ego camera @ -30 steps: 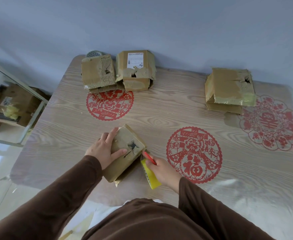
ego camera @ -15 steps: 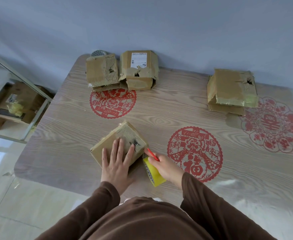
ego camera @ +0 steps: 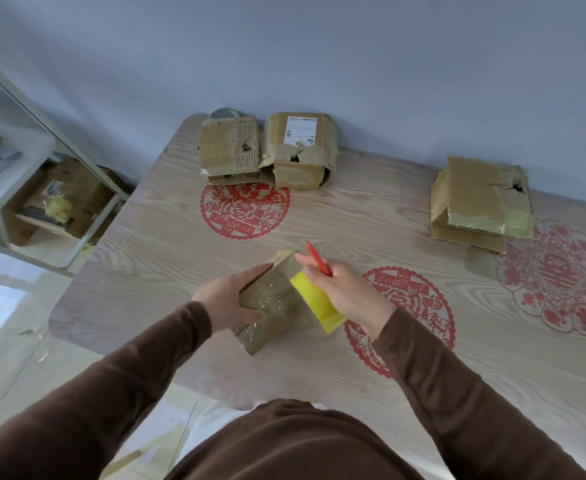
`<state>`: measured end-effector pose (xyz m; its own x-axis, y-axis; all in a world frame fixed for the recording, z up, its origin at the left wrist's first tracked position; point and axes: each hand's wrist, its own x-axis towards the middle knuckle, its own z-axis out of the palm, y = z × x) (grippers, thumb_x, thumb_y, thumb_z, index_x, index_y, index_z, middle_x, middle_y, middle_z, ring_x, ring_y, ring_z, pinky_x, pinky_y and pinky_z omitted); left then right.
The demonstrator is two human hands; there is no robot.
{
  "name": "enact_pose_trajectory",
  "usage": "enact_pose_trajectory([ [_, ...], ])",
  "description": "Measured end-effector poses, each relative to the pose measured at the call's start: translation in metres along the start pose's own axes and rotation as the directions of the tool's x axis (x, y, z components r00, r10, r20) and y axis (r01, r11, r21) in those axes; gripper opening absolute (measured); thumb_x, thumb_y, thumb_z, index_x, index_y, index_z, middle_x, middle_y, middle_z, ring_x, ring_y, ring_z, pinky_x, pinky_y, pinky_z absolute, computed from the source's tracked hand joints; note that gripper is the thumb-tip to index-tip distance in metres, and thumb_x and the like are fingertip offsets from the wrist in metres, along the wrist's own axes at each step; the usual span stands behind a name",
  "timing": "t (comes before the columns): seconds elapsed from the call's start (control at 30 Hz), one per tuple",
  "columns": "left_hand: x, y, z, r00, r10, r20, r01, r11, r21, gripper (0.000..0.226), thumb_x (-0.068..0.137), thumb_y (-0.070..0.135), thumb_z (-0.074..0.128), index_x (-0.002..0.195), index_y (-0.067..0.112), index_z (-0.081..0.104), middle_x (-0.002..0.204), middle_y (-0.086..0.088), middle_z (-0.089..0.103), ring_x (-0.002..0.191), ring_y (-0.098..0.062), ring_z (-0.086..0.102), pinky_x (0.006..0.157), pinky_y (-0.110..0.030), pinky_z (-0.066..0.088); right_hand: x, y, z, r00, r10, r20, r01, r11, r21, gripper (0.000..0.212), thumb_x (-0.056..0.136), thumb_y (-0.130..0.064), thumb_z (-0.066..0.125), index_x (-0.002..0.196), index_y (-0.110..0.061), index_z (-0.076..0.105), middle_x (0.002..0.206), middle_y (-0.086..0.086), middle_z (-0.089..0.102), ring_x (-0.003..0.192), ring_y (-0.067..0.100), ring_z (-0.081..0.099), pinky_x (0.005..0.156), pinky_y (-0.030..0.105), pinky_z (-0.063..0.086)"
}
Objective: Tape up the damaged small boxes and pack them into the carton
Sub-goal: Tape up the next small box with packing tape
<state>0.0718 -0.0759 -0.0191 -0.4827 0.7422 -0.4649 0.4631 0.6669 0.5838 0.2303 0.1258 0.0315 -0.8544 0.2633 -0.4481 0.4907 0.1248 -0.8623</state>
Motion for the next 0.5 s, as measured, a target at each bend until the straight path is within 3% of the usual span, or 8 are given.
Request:
enact_pose_trajectory([
  [0.1, 0.009, -0.009, -0.013, 1.000, -0.019, -0.002, 0.018, 0.973, -0.228, 0.089, 0.071, 0.021, 0.090, 0.134, 0.061, 0.042, 0.113, 0.018, 0.070, 0.089, 0.000, 0.070, 0.093, -0.036, 0.058, 0.012, -0.009, -0.007, 0.999, -0.029, -0.026, 0.030, 0.999, 0.042, 0.038, 0.107, -0.026, 0.047, 0.144, -0.023, 0.054, 0.135, -0.019, 0.052, 0.125, -0.006, 0.047, 0.089, -0.004, 0.031],
  [0.2, 0.017, -0.016, -0.028, 0.998, -0.042, -0.053, 0.030, 0.979, -0.203, 0.083, 0.078, 0.021, 0.086, 0.136, 0.055, 0.039, 0.127, 0.011, 0.063, 0.103, -0.008, 0.066, 0.103, -0.035, 0.051, 0.022, -0.023, -0.007, 0.996, -0.083, -0.029, 0.085, 0.993, 0.086, 0.040, 0.107, -0.030, 0.046, 0.147, -0.031, 0.050, 0.142, -0.022, 0.046, 0.134, -0.003, 0.042, 0.105, 0.011, 0.030],
  [0.27, 0.017, -0.018, -0.033, 0.998, -0.047, -0.052, 0.038, 0.986, -0.162, 0.082, 0.082, 0.023, 0.083, 0.139, 0.056, 0.033, 0.134, 0.008, 0.058, 0.115, -0.016, 0.061, 0.108, -0.037, 0.047, 0.029, -0.034, -0.001, 0.991, -0.136, -0.017, 0.137, 0.990, 0.044, 0.044, 0.108, -0.027, 0.046, 0.151, -0.030, 0.043, 0.147, -0.023, 0.040, 0.138, -0.004, 0.034, 0.105, 0.009, 0.027],
  [0.33, 0.019, -0.018, -0.028, 0.999, -0.003, -0.034, 0.003, 1.000, 0.002, 0.086, 0.087, 0.024, 0.076, 0.148, 0.054, 0.023, 0.150, 0.002, 0.045, 0.132, -0.023, 0.048, 0.114, -0.043, 0.039, 0.033, -0.039, 0.006, 0.987, -0.161, -0.013, 0.161, 0.987, 0.006, 0.046, 0.108, -0.026, 0.044, 0.154, -0.027, 0.038, 0.148, -0.022, 0.038, 0.138, -0.005, 0.030, 0.111, 0.012, 0.025],
  [0.4, 0.019, -0.009, -0.015, 0.997, 0.055, -0.052, -0.041, 0.969, 0.242, 0.091, 0.089, 0.019, 0.063, 0.158, 0.045, 0.009, 0.166, 0.000, 0.018, 0.148, -0.029, 0.024, 0.121, -0.049, 0.026, 0.034, -0.039, 0.009, 0.987, -0.154, -0.038, 0.155, 0.987, 0.035, 0.046, 0.109, -0.029, 0.042, 0.154, -0.028, 0.038, 0.145, -0.023, 0.037, 0.139, -0.002, 0.032, 0.117, 0.022, 0.026],
  [0.5, 0.013, 0.003, 0.006, 0.980, 0.157, -0.123, -0.104, 0.928, 0.358, 0.081, 0.086, 0.029, 0.032, 0.156, 0.033, -0.008, 0.168, 0.001, -0.004, 0.156, -0.022, 0.002, 0.126, -0.044, 0.010, 0.029, -0.035, 0.009, 0.983, -0.156, -0.101, 0.162, 0.985, 0.055, 0.045, 0.108, -0.032, 0.042, 0.154, -0.029, 0.039, 0.154, -0.017, 0.037, 0.142, -0.001, 0.032, 0.116, 0.021, 0.026],
])
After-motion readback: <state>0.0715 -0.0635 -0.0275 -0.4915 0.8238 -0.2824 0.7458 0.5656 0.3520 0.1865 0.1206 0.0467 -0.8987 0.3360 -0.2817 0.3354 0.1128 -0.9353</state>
